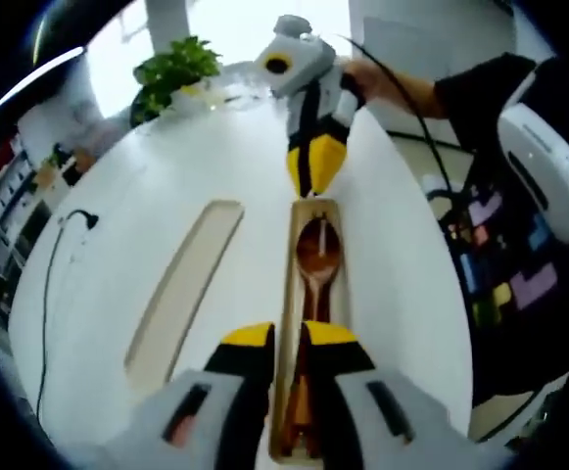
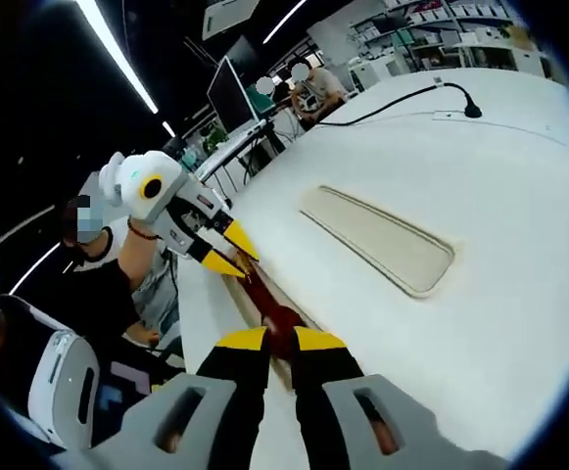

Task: Arrange the utensils inside the cutlery case until each visible utensil rests in its matching compartment.

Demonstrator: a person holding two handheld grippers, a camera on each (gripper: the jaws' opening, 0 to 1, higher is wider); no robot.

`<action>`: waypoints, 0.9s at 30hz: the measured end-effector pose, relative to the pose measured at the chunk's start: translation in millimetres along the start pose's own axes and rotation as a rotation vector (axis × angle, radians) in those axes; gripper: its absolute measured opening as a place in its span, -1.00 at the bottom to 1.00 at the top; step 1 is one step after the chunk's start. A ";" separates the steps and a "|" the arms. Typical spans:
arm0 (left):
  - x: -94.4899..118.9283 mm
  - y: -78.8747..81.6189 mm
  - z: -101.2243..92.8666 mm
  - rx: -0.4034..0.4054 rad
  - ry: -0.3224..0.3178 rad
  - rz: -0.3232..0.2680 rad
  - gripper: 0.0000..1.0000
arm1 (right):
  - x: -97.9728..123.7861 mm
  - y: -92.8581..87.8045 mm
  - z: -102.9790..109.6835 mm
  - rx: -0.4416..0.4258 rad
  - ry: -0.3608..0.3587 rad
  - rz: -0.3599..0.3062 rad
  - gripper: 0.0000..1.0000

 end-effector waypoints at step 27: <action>9.4 -51.2 79.8 0.464 0.482 -0.230 -0.65 | 28.5 32.2 -59.1 0.103 -0.251 -0.312 -0.82</action>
Point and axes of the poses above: the point that each gripper's makers call its tool centre point, and the gripper's own axes: x roughly backward along the fingers, z roughly to its left, y roughly out of its top, the point moved 7 cm from there along x, roughly backward along the fingers, and after that the axes turned 11 degrees about y, right-handed, at the moved point
